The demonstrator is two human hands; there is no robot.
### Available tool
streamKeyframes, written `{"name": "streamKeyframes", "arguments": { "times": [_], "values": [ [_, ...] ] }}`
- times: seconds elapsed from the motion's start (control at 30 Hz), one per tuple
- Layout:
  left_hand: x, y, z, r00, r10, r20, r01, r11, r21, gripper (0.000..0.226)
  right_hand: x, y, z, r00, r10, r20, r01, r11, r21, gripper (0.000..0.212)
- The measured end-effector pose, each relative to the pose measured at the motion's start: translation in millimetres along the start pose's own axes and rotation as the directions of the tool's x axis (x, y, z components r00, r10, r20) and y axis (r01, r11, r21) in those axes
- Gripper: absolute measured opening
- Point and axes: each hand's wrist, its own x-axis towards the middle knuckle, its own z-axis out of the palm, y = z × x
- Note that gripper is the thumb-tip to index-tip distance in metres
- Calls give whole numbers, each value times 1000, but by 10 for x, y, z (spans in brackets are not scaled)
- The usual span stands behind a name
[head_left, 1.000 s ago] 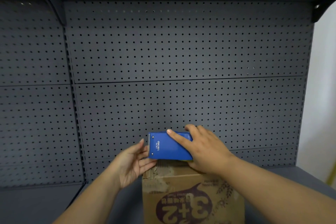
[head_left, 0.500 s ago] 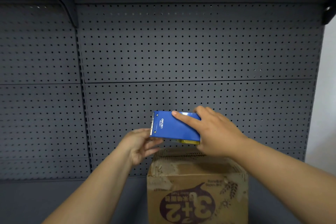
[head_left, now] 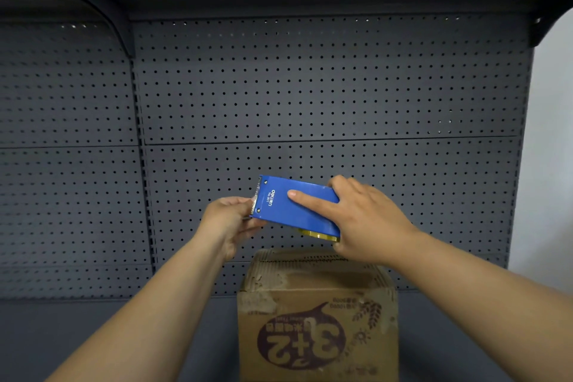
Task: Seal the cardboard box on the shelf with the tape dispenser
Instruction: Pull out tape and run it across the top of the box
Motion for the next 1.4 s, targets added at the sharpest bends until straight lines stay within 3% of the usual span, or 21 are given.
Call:
{"name": "streamKeyframes", "arguments": {
  "times": [0.67, 0.83, 1.4],
  "values": [
    [-380, 59, 241, 991, 66, -119, -78, 992, -99, 13, -456, 355, -267, 1000, -21, 0, 21, 1000, -23, 94],
    [-392, 2, 84, 969, 47, -243, -82, 987, -136, 8, -540, 478, -280, 999, -44, 28, 44, 999, -1, 89],
    [44, -432, -172, 952, -138, -273, 169, 981, 96, 17, -342, 535, 94, 983, -88, 162, 87, 996, 11, 87]
  ]
}}
